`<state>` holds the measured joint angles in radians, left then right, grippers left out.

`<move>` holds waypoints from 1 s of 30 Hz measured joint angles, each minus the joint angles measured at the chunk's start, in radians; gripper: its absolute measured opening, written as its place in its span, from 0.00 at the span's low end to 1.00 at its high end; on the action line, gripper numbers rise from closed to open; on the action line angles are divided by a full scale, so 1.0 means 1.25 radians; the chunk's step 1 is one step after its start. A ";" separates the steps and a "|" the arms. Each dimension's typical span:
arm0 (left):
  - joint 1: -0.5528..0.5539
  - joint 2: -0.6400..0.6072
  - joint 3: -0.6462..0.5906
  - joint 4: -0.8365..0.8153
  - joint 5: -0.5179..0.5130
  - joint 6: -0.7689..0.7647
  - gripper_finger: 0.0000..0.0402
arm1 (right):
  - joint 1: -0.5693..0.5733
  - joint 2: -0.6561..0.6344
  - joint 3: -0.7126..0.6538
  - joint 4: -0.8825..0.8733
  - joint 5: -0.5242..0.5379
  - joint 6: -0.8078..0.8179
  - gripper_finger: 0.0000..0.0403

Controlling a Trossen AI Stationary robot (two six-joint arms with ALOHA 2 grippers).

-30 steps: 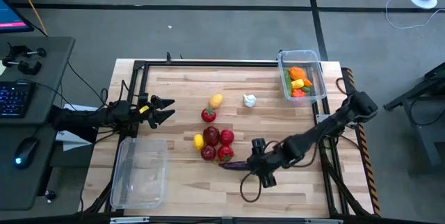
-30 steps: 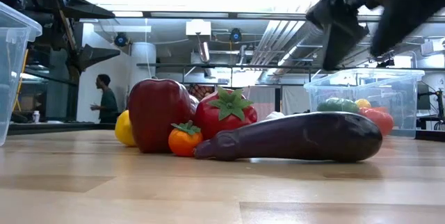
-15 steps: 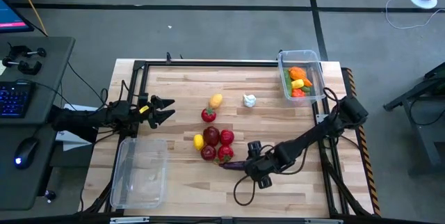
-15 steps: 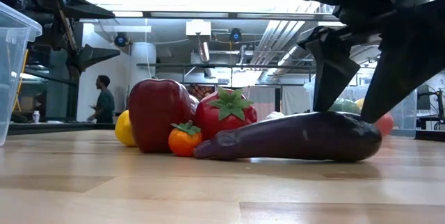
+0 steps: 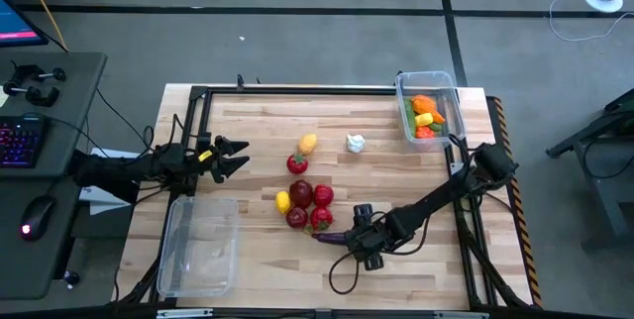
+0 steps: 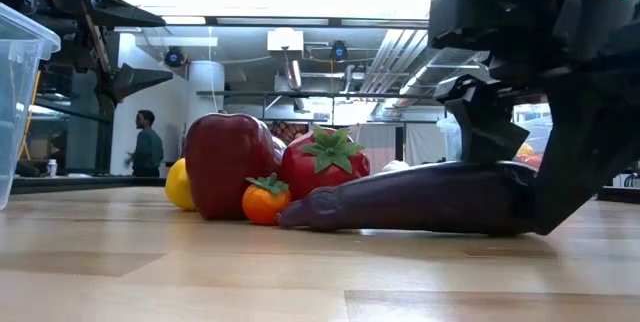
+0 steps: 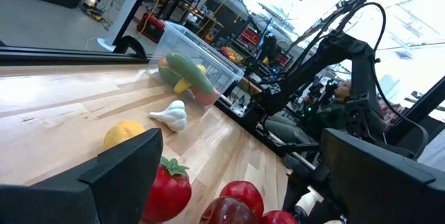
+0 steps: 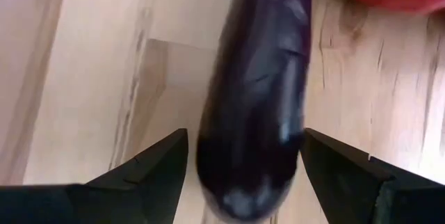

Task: Sort produce into baskets
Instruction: Put the purple eggplant into the top transparent bin

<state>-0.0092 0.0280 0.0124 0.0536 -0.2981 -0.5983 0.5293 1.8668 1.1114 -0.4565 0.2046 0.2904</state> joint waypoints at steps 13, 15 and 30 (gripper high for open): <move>0.000 0.000 0.000 0.000 0.000 0.000 0.94 | 0.003 -0.008 0.000 -0.002 -0.002 -0.030 0.51; 0.000 0.000 0.000 0.000 0.000 0.000 0.94 | 0.008 -0.029 0.000 -0.009 -0.006 -0.041 0.43; 0.000 0.000 0.000 0.000 0.000 0.000 0.94 | 0.019 -0.457 -0.019 -0.382 0.286 0.054 0.35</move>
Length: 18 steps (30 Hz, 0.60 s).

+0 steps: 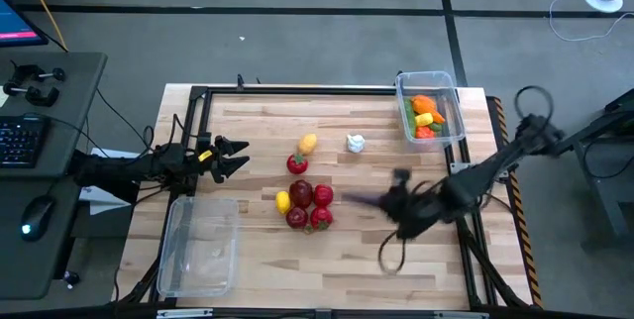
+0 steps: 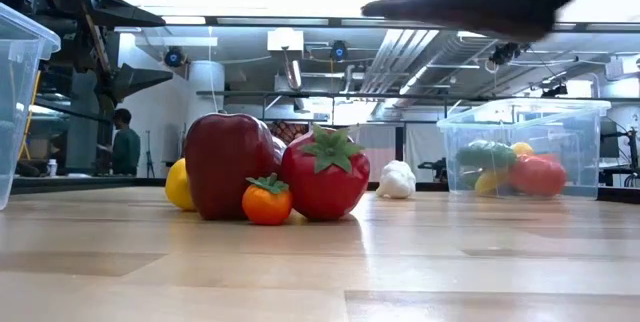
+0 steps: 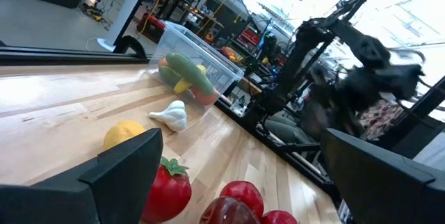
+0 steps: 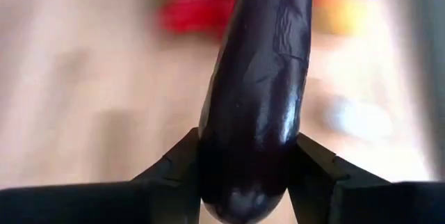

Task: Sort produce into baskets
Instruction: Put the purple eggplant into the top transparent bin

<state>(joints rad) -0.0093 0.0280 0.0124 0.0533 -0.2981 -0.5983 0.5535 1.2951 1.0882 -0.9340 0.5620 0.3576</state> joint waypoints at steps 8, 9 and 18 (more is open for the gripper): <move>0.000 0.000 0.000 0.000 0.000 0.000 0.94 | -0.182 -0.347 -0.123 -0.221 0.285 0.454 0.36; 0.000 0.000 0.000 0.000 0.000 0.000 0.94 | -0.219 -0.381 -0.131 -0.221 0.299 0.476 0.36; 0.000 0.000 0.000 0.000 0.000 0.000 0.94 | -0.648 -0.457 -0.201 -0.200 0.131 0.468 0.37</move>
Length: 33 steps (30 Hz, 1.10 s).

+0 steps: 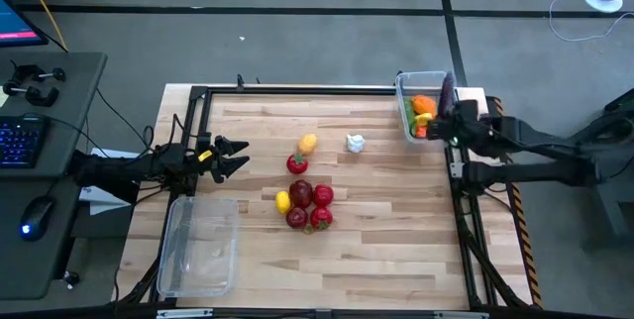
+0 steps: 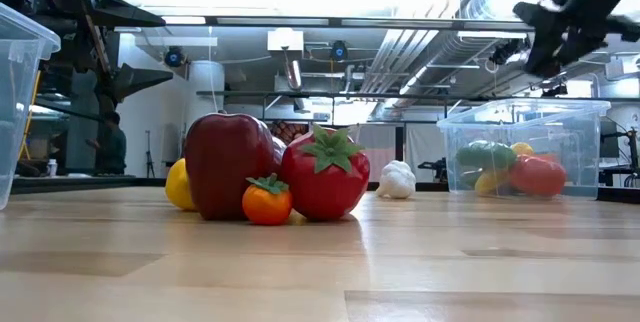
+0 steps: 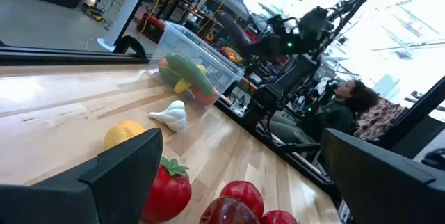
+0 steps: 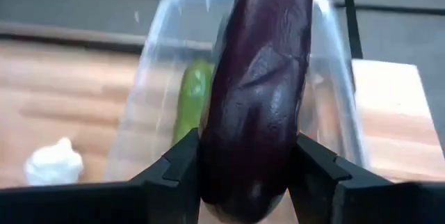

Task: Sort produce into baskets
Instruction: Put the purple eggplant into the top transparent bin, then put the white garlic into the top transparent bin

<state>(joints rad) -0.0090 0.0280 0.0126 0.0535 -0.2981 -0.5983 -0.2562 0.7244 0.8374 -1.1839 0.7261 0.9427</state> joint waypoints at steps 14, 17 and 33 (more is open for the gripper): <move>0.000 0.000 0.000 0.000 0.000 0.000 0.94 | -0.305 0.133 0.011 0.183 -0.282 -0.340 0.67; 0.000 0.000 0.000 0.000 0.000 0.000 0.94 | -0.331 0.143 0.011 0.190 -0.337 -0.336 0.71; 0.000 0.000 0.000 0.000 0.000 0.000 0.94 | -0.038 0.092 0.012 0.555 -0.618 -0.155 0.72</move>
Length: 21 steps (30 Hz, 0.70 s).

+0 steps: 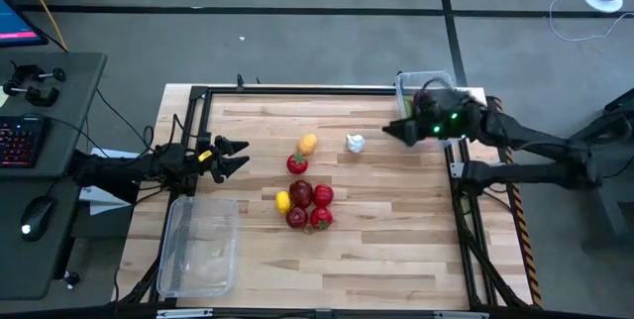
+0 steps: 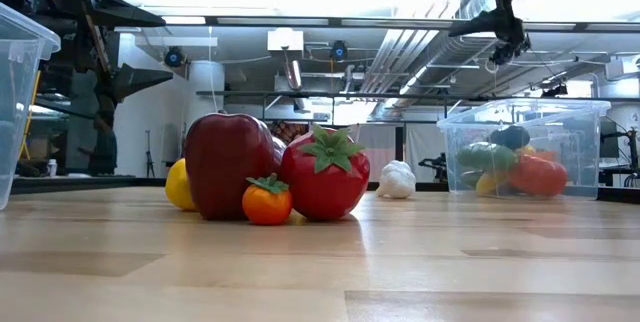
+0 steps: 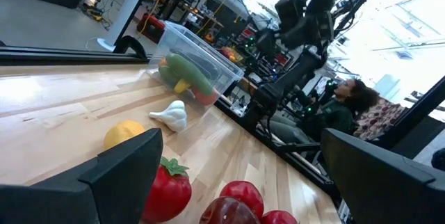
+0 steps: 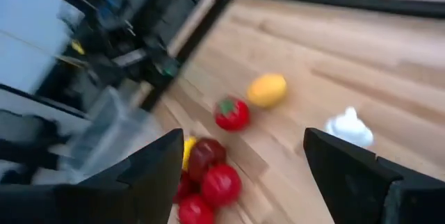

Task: Sort produce into baskets
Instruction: Put the white garlic into the top transparent bin

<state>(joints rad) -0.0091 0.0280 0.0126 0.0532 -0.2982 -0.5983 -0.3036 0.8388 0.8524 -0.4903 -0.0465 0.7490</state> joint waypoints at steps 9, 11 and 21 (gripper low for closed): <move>0.000 0.000 0.000 0.000 0.000 0.000 0.94 | 0.105 0.248 0.023 -0.030 0.094 0.018 0.72; 0.000 0.000 0.000 0.000 0.000 0.000 0.94 | 0.094 0.314 0.053 -0.043 0.095 -0.019 0.72; 0.000 0.000 0.000 0.000 0.000 0.000 0.94 | 0.048 0.509 0.217 -0.042 0.136 -0.117 0.72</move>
<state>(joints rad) -0.0092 0.0280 0.0126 0.0534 -0.2981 -0.5983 -0.2432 1.4751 1.1241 -0.5430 0.1230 0.6024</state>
